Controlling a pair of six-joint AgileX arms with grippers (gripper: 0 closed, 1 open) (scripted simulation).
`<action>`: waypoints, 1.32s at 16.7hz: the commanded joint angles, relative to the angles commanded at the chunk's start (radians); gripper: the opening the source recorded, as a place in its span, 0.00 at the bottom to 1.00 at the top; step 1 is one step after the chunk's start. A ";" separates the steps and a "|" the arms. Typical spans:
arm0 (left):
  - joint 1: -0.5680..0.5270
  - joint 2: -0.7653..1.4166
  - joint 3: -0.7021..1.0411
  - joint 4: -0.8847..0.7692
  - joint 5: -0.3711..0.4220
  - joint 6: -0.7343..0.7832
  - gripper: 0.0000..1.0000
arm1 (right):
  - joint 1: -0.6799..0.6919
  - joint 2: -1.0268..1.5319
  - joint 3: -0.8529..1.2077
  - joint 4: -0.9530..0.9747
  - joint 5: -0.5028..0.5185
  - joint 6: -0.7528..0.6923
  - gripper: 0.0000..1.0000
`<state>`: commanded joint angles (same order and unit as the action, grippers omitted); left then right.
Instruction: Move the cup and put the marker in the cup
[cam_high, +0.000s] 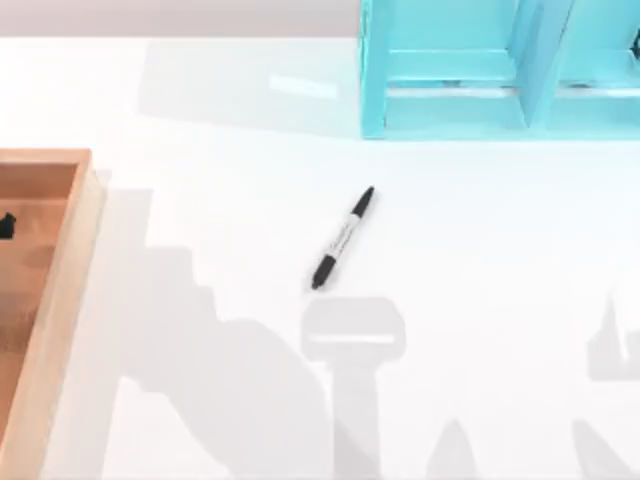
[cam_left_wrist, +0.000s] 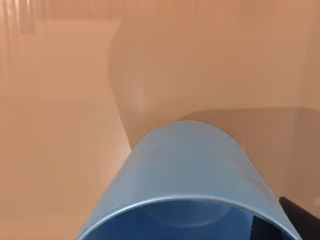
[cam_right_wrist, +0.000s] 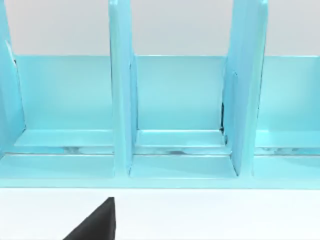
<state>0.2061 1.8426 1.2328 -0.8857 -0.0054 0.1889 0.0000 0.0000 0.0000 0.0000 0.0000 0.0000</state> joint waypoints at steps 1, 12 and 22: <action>-0.006 -0.001 0.036 -0.009 -0.003 -0.028 0.00 | 0.000 0.000 0.000 0.000 0.000 0.000 1.00; -0.385 -0.042 0.388 -0.517 0.004 -0.376 0.00 | 0.000 0.000 0.000 0.000 0.000 0.000 1.00; -0.478 -0.054 0.439 -0.571 0.002 -0.431 0.00 | 0.000 0.000 0.000 0.000 0.000 0.000 1.00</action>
<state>-0.2717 1.7889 1.6717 -1.4571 -0.0036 -0.2425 0.0000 0.0000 0.0000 0.0000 0.0000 0.0000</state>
